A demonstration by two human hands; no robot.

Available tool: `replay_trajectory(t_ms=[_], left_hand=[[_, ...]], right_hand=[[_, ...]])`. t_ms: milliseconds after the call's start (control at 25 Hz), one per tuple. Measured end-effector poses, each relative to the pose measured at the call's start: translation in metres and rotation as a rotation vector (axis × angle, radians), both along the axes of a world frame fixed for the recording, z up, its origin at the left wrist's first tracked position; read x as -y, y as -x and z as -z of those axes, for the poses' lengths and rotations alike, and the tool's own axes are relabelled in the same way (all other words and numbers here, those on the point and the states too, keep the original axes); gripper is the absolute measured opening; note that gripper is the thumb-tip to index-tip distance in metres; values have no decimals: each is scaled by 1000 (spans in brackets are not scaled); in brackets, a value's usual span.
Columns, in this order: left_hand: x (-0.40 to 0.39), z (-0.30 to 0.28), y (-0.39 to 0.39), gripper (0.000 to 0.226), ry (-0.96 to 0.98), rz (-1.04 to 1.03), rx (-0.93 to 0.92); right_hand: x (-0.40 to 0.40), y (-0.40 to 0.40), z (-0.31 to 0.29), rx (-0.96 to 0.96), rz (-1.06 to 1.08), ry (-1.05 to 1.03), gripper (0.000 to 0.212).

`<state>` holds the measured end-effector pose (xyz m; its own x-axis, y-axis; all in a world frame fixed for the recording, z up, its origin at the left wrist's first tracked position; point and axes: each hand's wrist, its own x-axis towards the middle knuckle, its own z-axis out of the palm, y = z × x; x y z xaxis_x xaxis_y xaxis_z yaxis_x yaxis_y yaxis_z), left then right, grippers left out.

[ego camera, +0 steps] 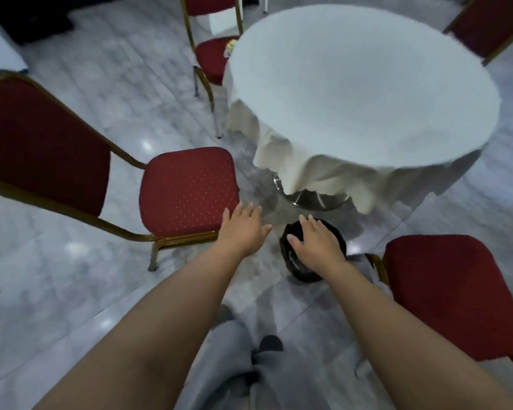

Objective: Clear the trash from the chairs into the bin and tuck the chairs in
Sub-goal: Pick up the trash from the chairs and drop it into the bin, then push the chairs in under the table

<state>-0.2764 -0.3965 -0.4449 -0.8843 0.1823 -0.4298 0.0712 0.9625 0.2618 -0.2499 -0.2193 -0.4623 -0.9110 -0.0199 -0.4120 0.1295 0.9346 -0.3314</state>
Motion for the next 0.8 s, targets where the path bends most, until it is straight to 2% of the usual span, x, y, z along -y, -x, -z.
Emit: replay_trajectory(t_ms=[320, 560, 800], left_hand=[[164, -42, -21, 65, 55, -120, -188], [346, -61, -17, 65, 190, -165, -296], [488, -59, -16, 62, 211, -318, -289]], right_hand=[[153, 15, -39, -171, -241, -92, 68], [342, 27, -41, -237, -306, -28, 67], [488, 33, -39, -274, -378, 22, 62]])
